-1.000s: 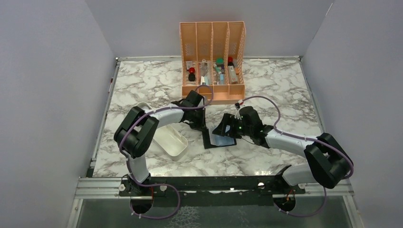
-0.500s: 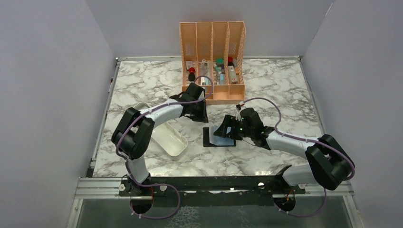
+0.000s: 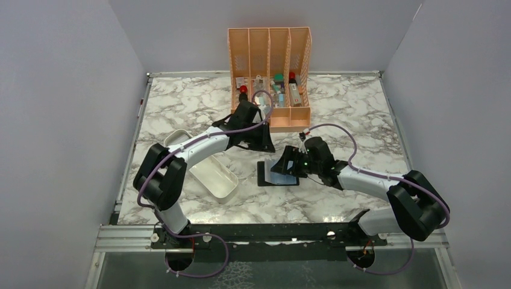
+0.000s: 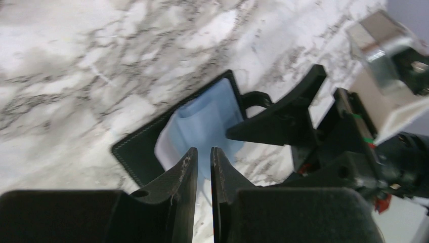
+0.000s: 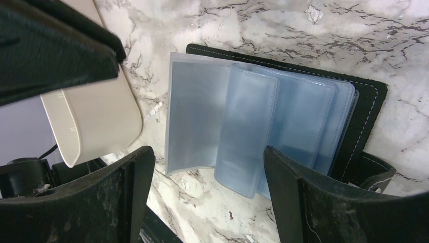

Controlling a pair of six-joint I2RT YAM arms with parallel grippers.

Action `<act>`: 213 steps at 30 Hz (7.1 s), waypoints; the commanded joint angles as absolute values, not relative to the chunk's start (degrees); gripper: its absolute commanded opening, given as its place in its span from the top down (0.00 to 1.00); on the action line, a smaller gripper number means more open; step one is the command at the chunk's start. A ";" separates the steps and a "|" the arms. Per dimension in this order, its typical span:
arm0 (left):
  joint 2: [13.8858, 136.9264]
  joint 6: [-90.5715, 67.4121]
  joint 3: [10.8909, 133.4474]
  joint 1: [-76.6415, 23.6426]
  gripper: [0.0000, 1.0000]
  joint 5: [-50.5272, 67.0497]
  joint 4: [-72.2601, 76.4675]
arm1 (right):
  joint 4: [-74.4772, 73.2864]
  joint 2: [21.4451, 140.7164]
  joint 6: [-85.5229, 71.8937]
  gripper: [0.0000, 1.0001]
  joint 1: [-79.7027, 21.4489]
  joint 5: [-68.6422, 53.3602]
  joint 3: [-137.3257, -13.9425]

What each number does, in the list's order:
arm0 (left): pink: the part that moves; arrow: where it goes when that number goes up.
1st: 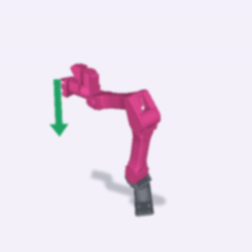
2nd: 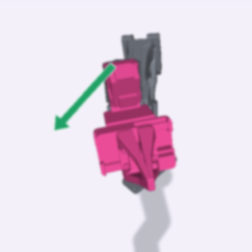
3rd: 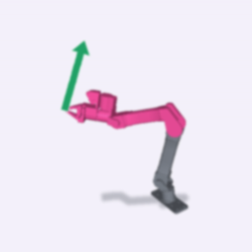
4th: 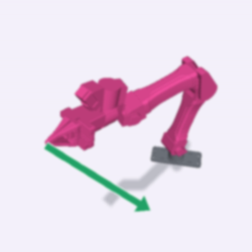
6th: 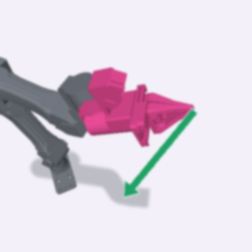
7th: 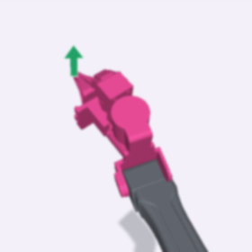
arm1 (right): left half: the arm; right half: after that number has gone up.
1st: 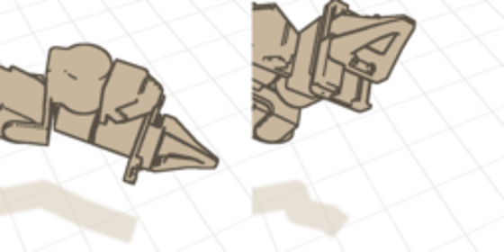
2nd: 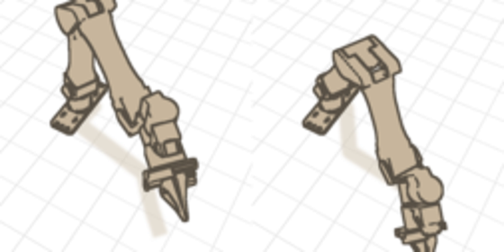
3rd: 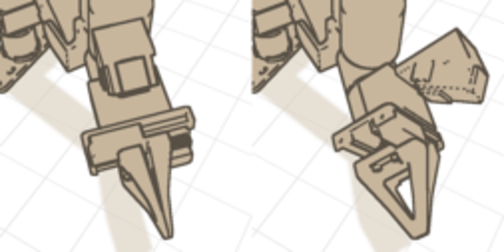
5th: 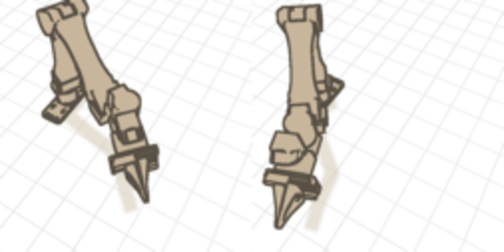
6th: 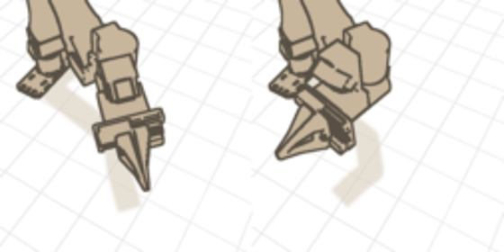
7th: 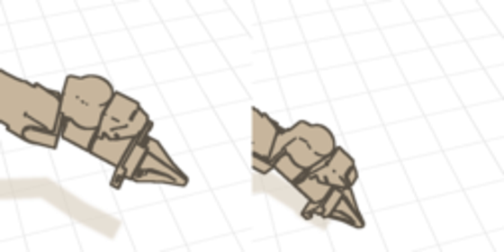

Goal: Put the credit cards into the card holder
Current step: Turn over the card slot in the card holder, then pick up the credit card from the storage box.

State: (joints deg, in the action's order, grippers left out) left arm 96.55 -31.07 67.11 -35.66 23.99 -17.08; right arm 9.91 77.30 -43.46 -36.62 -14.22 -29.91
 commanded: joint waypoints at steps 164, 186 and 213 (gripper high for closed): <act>82.74 39.87 49.83 -14.15 0.59 -26.71 -16.88 | -20.41 30.95 -29.04 0.02 -36.47 -24.83 -36.12; 79.04 31.73 54.44 -16.04 0.98 -18.32 -29.50 | -20.69 29.64 -29.77 0.02 -36.47 -25.09 -34.98; 59.15 -30.10 55.64 -17.31 1.00 23.64 -19.69 | -23.28 41.07 -33.61 0.03 -36.47 -12.95 -32.68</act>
